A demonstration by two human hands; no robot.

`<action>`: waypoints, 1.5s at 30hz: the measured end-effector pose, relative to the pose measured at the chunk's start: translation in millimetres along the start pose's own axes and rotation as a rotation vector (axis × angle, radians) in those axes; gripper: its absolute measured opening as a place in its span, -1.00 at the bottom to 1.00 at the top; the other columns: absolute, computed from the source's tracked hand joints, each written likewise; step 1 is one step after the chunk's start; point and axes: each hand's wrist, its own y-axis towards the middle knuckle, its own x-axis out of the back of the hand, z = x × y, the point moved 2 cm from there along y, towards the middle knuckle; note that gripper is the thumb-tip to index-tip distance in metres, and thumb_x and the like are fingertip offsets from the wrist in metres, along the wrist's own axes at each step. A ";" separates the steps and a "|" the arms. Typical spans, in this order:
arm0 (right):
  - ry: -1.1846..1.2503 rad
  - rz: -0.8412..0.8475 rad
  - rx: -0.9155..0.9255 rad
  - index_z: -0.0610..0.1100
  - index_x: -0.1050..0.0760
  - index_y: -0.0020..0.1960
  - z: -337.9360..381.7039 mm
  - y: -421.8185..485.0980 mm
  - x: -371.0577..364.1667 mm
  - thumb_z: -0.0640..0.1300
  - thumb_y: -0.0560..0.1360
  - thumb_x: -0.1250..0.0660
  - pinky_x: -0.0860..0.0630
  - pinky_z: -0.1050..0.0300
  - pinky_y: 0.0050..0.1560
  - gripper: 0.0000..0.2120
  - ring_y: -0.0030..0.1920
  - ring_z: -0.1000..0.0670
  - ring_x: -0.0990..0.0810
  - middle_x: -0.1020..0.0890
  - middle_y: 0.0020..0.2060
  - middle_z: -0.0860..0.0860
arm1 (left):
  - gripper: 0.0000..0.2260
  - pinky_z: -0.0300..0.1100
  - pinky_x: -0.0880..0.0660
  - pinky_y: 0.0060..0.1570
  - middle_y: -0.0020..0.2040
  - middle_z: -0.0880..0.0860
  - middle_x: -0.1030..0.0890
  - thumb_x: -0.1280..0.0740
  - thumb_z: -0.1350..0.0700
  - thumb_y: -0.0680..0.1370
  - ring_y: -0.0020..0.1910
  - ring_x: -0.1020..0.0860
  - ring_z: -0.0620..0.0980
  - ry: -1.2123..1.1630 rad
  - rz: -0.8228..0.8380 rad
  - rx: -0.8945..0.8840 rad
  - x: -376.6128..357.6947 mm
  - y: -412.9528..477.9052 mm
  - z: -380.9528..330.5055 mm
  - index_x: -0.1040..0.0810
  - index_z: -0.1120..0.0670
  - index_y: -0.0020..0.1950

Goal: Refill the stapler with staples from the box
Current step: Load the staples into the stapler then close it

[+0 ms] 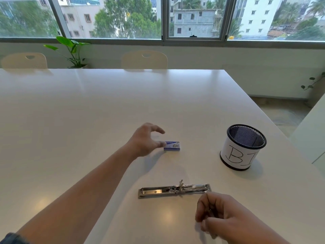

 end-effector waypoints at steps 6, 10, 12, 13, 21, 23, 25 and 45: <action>0.226 -0.005 0.031 -0.30 -0.49 -0.29 -5.0 3.0 -1.0 -0.63 0.44 -0.14 -0.55 0.13 -0.27 -0.68 -0.24 -0.13 -0.64 -0.62 -0.23 -0.31 | -0.82 -0.35 -0.47 -0.22 -0.04 -0.19 -0.61 -0.53 -0.02 0.43 -0.13 -0.56 -0.36 -0.158 -0.248 -0.103 10.2 -47.1 2.1 -0.65 -0.08 0.01; 0.347 0.032 0.024 -0.32 -0.52 -0.26 -8.6 3.7 -2.7 -0.60 0.41 -0.21 -0.60 0.09 -0.22 -0.75 -0.18 -0.22 -0.67 -0.68 -0.15 -0.36 | -0.67 -0.44 -0.41 -0.30 -0.06 -0.18 -0.65 -0.44 -0.29 0.40 -0.11 -0.60 -0.21 -0.263 -0.223 -0.162 -10.6 -87.2 -2.2 -0.65 -0.08 -0.03; 0.416 0.009 0.006 -0.33 -0.53 -0.22 -12.9 5.2 -2.0 -0.61 0.38 -0.23 -0.61 0.10 -0.27 -0.76 -0.18 -0.25 -0.68 -0.68 -0.15 -0.39 | -0.50 -0.47 -0.39 -0.23 -0.01 -0.21 -0.62 -0.34 -0.44 0.37 -0.05 -0.58 -0.20 -0.164 -0.171 -0.169 -18.5 -97.3 -3.2 -0.65 -0.08 0.05; 0.431 -0.003 0.003 -0.33 -0.54 -0.22 -15.0 5.7 -1.3 -0.61 0.39 -0.24 -0.61 0.11 -0.29 -0.76 -0.17 -0.26 -0.69 -0.68 -0.14 -0.38 | -0.43 -0.43 -0.42 -0.18 0.02 -0.23 -0.60 -0.28 -0.50 0.35 -0.04 -0.57 -0.23 -0.101 -0.143 -0.172 -21.2 -100.1 -4.3 -0.63 -0.10 0.09; 0.354 -0.029 0.006 -0.21 -0.62 -0.24 -17.1 2.1 0.5 -0.54 0.50 -0.20 -0.62 0.12 -0.29 -0.65 -0.20 -0.14 -0.71 -0.71 -0.12 -0.30 | -0.41 -0.21 -0.47 0.05 0.03 -0.25 -0.57 -0.21 -0.50 0.39 0.01 -0.50 -0.24 0.109 -0.067 -0.226 -31.8 -105.7 -13.3 -0.64 -0.09 0.13; 0.323 -0.044 0.015 -0.19 -0.63 -0.26 -15.8 0.7 0.6 -0.52 0.50 -0.21 -0.60 0.15 -0.32 -0.65 -0.21 -0.11 -0.71 -0.72 -0.13 -0.27 | -0.48 -0.13 -0.49 0.09 0.05 -0.21 -0.61 -0.14 -0.42 0.48 0.04 -0.52 -0.19 0.126 -0.079 -0.244 -32.4 -109.1 -16.0 -0.64 -0.09 0.11; 0.301 -0.058 0.022 -0.17 -0.64 -0.29 -15.4 0.9 0.9 -0.52 0.50 -0.21 -0.59 0.16 -0.33 -0.61 -0.22 -0.11 -0.71 -0.73 -0.13 -0.26 | -0.51 -0.04 -0.51 0.09 0.04 -0.17 -0.62 -0.04 -0.32 0.57 0.05 -0.54 -0.14 0.126 -0.103 -0.248 -32.0 -111.9 -18.8 -0.64 -0.07 0.11; 0.230 -0.136 0.030 -0.18 -0.64 -0.27 -8.6 1.4 7.3 -0.34 0.29 -0.52 -0.54 0.19 -0.47 -0.89 -0.41 -0.10 -0.67 -0.71 -0.26 -0.33 | -0.83 -0.18 -0.52 -0.17 -0.19 -0.21 -0.52 -0.41 -0.11 0.49 -0.19 -0.52 -0.18 0.021 0.096 -0.281 -35.6 -120.5 -36.6 -0.68 -0.06 -0.03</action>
